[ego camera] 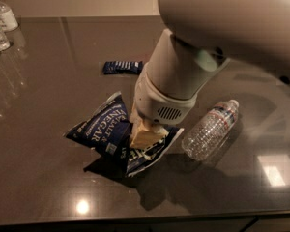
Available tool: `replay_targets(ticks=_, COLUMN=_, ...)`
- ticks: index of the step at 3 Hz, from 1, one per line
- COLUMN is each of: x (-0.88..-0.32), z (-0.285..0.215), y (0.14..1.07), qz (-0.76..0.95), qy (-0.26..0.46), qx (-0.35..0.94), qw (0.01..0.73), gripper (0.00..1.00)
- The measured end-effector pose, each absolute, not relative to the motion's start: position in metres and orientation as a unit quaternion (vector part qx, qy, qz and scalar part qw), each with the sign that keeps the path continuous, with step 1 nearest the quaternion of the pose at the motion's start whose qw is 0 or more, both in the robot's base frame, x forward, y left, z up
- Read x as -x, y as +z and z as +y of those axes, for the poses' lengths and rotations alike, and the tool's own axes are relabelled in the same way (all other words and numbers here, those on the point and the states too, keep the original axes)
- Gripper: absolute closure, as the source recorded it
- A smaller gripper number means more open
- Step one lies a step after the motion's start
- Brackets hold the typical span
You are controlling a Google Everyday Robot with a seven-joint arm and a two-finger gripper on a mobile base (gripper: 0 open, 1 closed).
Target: Move blue chip bag near rxbar blueberry
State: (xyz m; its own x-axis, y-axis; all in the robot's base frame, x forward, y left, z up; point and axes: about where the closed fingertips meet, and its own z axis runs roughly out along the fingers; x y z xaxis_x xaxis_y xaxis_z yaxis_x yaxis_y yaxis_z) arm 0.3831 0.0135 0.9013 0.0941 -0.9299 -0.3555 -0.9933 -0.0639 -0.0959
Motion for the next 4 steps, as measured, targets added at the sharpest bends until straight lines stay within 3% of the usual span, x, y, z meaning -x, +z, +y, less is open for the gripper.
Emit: replay_targets(ticks=4, x=-0.584, z=-0.05, y=0.957, qz=0.748, qy=0.033, qx=0.631, qw=0.205, gripper=1.0)
